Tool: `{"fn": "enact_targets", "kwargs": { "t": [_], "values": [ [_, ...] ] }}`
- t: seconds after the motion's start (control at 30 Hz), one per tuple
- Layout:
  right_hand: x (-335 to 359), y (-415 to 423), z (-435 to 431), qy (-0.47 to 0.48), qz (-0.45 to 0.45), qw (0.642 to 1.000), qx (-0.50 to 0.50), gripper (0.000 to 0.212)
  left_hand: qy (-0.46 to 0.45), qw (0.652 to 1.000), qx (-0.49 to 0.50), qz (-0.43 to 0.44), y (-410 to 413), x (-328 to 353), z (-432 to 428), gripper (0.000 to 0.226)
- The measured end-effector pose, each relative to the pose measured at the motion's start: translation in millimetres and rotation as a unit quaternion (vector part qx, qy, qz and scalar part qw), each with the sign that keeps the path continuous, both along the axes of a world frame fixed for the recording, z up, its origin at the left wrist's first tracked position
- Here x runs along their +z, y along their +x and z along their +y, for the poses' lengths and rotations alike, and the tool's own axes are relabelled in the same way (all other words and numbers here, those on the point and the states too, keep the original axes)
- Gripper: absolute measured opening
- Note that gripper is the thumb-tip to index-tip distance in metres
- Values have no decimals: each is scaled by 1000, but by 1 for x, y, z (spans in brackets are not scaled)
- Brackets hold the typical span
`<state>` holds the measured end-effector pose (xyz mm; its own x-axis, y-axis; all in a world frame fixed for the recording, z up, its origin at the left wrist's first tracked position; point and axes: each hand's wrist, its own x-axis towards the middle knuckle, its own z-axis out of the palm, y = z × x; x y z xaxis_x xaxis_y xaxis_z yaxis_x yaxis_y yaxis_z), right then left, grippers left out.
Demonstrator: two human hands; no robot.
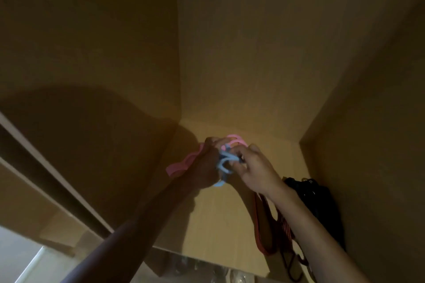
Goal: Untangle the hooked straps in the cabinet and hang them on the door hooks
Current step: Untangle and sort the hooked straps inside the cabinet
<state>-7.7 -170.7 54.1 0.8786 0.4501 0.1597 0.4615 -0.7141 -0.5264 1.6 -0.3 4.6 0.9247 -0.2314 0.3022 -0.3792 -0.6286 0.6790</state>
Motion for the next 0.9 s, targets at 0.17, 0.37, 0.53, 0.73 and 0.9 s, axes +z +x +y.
{"fn": "enact_targets", "kwargs": {
  "t": [0.17, 0.37, 0.53, 0.73, 0.9],
  "values": [
    [62, 25, -12, 87, -89, 991, -42, 15, -220, 970, 92, -39, 21, 39, -20, 69],
    [121, 26, -9, 189, -113, 974, -51, 13, -227, 957, -69, 167, 28, 51, -33, 31],
    [141, 32, -13, 224, -158, 956, -101, 13, -242, 940, -96, 221, 22, 54, -38, 21],
    [138, 45, -40, 213, -185, 935, -215, 17, -243, 940, -95, 221, 8, 53, -21, 15],
    [101, 48, -46, 1, -102, 965, -241, 49, -231, 942, -98, 223, 5, 72, -21, 7]
  ]
}}
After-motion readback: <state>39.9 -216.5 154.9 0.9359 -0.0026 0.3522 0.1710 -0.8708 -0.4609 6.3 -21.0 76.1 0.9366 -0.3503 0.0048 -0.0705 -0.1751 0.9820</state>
